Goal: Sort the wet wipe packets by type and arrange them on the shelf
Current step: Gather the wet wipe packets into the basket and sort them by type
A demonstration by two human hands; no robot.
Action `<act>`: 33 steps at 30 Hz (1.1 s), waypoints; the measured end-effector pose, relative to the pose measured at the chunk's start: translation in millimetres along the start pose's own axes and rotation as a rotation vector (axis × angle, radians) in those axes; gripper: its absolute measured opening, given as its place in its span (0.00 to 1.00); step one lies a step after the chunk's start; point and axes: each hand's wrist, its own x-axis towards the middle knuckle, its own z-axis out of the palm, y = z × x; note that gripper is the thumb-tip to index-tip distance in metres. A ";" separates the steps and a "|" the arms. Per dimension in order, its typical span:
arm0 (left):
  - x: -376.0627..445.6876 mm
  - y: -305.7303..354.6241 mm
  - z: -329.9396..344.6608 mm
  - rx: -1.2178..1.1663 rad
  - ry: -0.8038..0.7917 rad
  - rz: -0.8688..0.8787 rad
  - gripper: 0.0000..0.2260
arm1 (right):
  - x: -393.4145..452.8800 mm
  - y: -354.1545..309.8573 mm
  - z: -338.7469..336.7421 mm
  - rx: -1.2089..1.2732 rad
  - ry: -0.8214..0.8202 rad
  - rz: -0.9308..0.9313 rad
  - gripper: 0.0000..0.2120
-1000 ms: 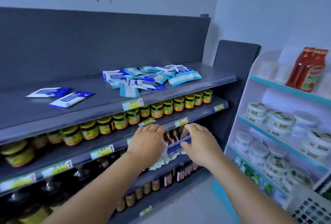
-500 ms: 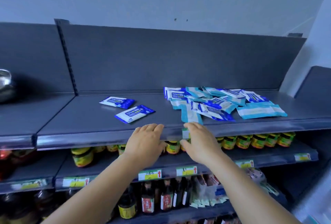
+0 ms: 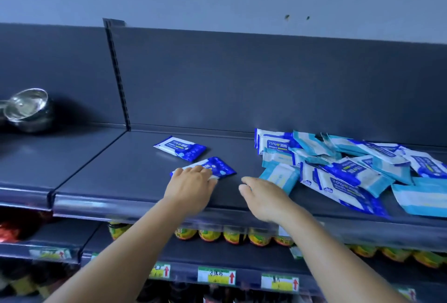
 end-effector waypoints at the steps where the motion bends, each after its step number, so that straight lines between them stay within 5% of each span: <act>1: 3.5 -1.9 -1.3 -0.010 0.021 -0.004 0.16 | 4.6 -2.7 -0.3 0.060 0.024 -0.024 0.17; 4: 13.9 -8.4 -4.9 -0.081 0.019 -0.053 0.17 | 20.1 -1.7 -3.4 -0.032 0.183 0.050 0.16; 7: 23.4 -15.9 -1.0 -0.058 -0.084 -0.068 0.21 | 29.7 2.6 -3.7 -0.197 0.083 0.215 0.16; 13: 42.5 -25.5 -3.0 -0.102 -0.142 -0.074 0.24 | 38.7 -4.0 0.0 0.134 0.056 -0.081 0.19; 18: 60.1 -51.3 -14.0 -0.150 -0.015 0.003 0.21 | 49.8 -11.3 -5.9 -0.005 0.066 0.333 0.33; 23: 85.9 -88.1 -12.8 -0.141 -0.077 -0.035 0.16 | 59.0 -24.8 -7.4 0.228 0.088 0.439 0.41; 29: 96.9 -92.3 -5.7 -0.252 -0.170 0.038 0.14 | 71.7 -12.3 -21.3 0.241 0.354 0.510 0.21; 33: 101.1 -65.6 -5.1 -0.208 -0.118 0.196 0.14 | 68.9 2.7 -30.8 0.042 0.199 0.589 0.26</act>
